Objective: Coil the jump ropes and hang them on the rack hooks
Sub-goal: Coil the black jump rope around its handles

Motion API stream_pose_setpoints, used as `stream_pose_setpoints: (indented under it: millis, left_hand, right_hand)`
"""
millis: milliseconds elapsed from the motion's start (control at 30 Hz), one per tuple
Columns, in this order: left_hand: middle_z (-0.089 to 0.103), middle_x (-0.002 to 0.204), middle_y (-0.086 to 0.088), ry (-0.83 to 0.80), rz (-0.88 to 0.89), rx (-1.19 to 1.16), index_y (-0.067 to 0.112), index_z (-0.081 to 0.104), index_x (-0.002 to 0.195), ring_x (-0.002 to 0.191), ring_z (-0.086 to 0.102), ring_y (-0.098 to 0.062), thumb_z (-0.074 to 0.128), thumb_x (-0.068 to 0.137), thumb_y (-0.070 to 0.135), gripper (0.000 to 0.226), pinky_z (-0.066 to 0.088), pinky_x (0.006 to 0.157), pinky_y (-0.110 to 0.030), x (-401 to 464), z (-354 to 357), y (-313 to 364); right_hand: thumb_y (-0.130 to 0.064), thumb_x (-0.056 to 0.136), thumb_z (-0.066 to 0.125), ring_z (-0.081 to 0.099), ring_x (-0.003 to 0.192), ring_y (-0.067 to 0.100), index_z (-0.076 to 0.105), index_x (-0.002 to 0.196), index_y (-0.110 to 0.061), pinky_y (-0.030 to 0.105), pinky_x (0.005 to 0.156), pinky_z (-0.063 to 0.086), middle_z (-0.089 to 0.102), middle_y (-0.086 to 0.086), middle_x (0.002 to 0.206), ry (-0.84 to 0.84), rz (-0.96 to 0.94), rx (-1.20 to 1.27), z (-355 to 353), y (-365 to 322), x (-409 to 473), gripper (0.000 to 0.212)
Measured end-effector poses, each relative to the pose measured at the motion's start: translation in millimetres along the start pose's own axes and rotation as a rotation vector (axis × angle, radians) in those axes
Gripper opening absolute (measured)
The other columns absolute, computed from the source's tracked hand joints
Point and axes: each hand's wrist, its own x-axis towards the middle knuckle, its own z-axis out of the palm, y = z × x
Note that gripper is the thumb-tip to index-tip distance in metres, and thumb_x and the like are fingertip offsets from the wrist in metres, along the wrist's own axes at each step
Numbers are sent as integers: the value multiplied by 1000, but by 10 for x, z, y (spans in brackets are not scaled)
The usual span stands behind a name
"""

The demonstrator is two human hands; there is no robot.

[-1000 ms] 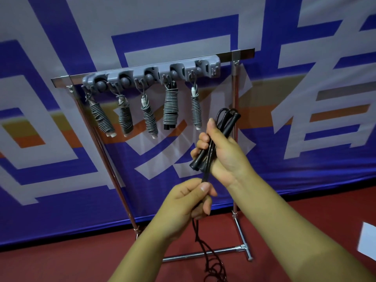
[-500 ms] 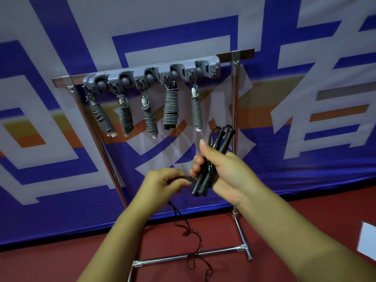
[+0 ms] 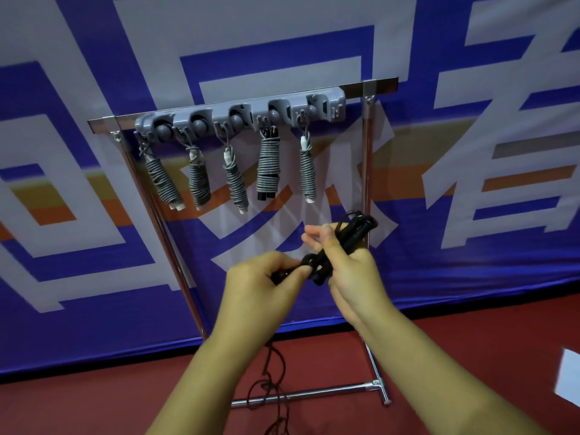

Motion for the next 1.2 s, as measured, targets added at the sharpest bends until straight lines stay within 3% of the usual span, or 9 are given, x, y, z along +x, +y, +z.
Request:
stream_pose_setpoints:
  millis: [267, 367, 433, 500, 633, 700, 900, 1100, 1200]
  left_hand:
    - [60, 55, -7, -185, -713, -1005, 0, 55, 82, 32, 35, -6, 51, 91, 28, 30, 25, 32, -15, -96, 194, 64]
    - [60, 59, -10, -525, -890, -1493, -1, 68, 93, 36, 51, -9, 64, 85, 33, 35, 42, 34, -17, -76, 229, -30]
    - [66, 79, -21, -720, -895, -1807, -3, 62, 117, 61, 67, -24, 58, 94, 23, 35, 58, 56, -31, -63, 228, -58]
    - [68, 96, -24, -718, -845, -1777, 3, 56, 127, 79, 70, -28, 50, 99, 20, 34, 59, 73, -40, -41, 224, -13]
    - [72, 91, -20, -460, -742, -1618, 0, 74, 88, 78, 73, -22, 85, 64, 8, 27, 60, 61, -37, -34, 284, 54]
    - [72, 84, -21, -308, -641, -1446, -1, 73, 74, 68, 71, -21, 74, 70, 4, 6, 58, 56, -29, -26, 286, 108]
    - [61, 57, -7, -140, -330, -752, 10, 70, 81, 45, 48, -11, 45, 93, -5, 32, 41, 47, -19, -86, 226, 168]
    - [75, 84, -9, -124, -324, -840, 12, 75, 88, 69, 69, -14, 48, 90, -12, 36, 55, 64, -24, -150, 174, 135]
    - [74, 91, -16, -113, -368, -947, 8, 76, 86, 77, 71, -20, 50, 84, -19, 37, 56, 66, -23, -148, 132, 96]
  right_hand:
    - [-28, 89, 52, 65, 109, 21, 53, 96, -10, 47, 102, 44, 68, 8, 97, -16, -26, 344, 9, -123, 141, 19]
    - [-32, 81, 54, 68, 102, 19, 53, 102, -5, 41, 91, 51, 70, 6, 88, -52, -15, 349, 28, -128, 124, 35]
    - [-32, 80, 54, 68, 100, 20, 52, 100, -7, 37, 80, 56, 70, 6, 84, -57, -13, 356, 40, -136, 103, 31]
    - [-30, 83, 53, 68, 101, 23, 51, 93, -10, 38, 80, 57, 69, 6, 81, -55, -22, 359, 48, -149, 78, 22]
    - [-30, 89, 51, 66, 107, 22, 51, 94, -6, 33, 81, 56, 66, 8, 90, -85, -85, 246, 58, -147, 32, 24]
    - [-30, 85, 53, 66, 107, 23, 52, 89, -9, 30, 78, 55, 66, 5, 88, -103, -121, 244, 55, -124, 24, 21]
    - [-30, 82, 52, 67, 104, 18, 50, 89, -16, 28, 60, 46, 71, 4, 89, -125, -117, 288, 49, -164, 11, 16]
    - [-30, 82, 54, 67, 106, 19, 52, 85, -19, 28, 70, 56, 73, 7, 102, -152, -107, 275, 63, -163, -34, 11]
    - [-41, 76, 63, 63, 113, 18, 62, 79, -30, 40, 93, 52, 70, 6, 113, -191, -166, 132, 8, -119, -17, 12]
